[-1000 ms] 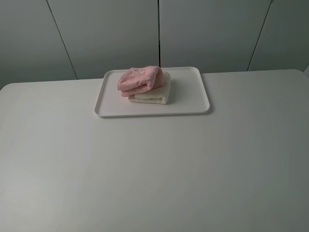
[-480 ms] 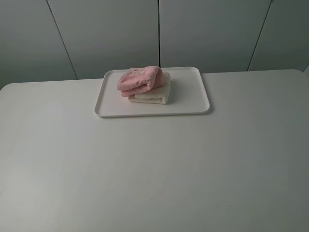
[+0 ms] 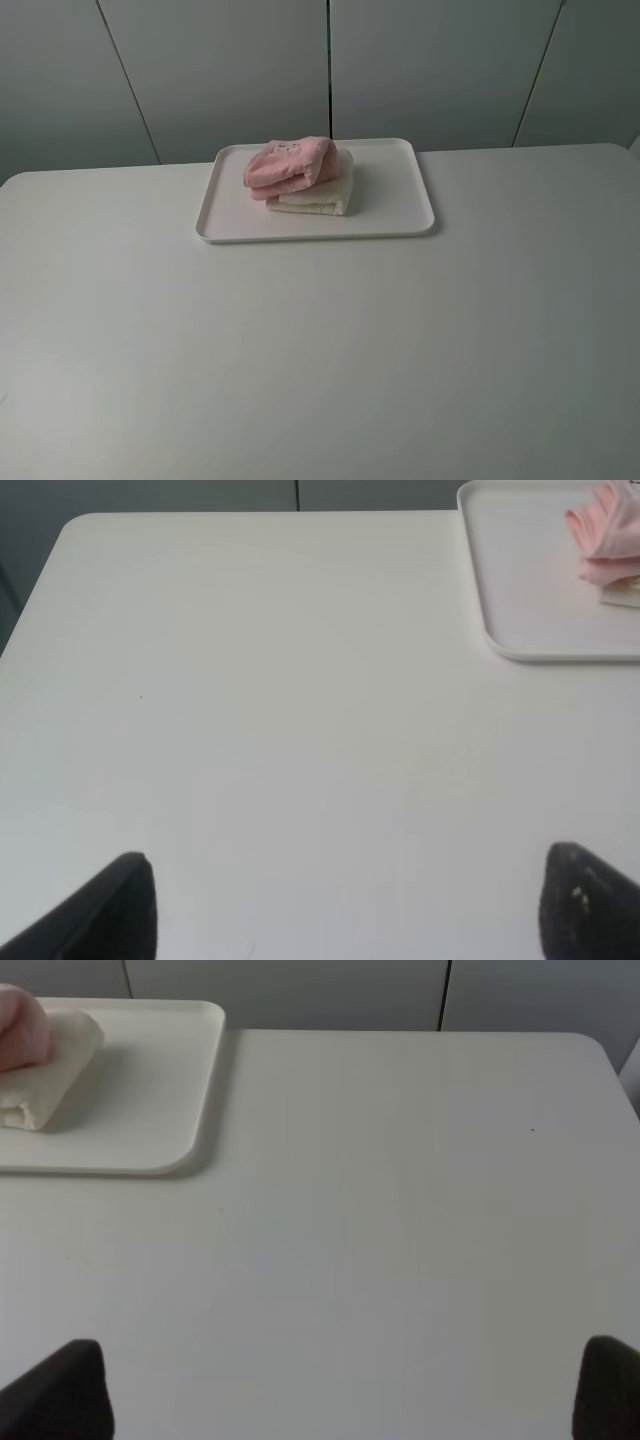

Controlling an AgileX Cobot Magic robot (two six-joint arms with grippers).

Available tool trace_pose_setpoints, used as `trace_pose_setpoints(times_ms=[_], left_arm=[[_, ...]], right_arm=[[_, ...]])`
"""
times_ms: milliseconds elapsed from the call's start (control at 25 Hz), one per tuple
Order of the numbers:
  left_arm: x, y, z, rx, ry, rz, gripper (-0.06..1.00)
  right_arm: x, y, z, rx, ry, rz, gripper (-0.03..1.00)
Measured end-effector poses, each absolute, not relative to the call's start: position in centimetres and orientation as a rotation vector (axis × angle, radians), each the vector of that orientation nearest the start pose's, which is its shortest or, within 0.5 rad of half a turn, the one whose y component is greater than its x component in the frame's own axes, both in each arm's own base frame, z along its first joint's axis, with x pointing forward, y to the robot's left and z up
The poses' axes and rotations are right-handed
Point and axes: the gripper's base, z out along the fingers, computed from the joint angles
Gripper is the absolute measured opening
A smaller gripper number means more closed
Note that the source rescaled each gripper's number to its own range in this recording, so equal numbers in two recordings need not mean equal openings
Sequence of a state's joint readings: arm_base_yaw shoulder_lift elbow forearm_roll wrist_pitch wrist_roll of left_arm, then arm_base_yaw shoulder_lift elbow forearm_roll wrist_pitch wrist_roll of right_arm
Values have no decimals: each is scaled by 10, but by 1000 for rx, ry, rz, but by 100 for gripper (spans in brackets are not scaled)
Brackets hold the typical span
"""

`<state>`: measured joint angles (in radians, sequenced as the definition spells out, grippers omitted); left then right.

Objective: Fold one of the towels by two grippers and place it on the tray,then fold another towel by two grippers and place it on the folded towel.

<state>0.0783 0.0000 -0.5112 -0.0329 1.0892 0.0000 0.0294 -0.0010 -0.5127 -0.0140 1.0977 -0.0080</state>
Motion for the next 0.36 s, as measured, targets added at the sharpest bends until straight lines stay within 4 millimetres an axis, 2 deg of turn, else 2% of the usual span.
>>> trace_pose_setpoints(times_ms=[360], left_arm=[[-7,-3,278,-78,2060,9,98]], right_arm=[[-8,-1,278,-38,2067,-4,100]])
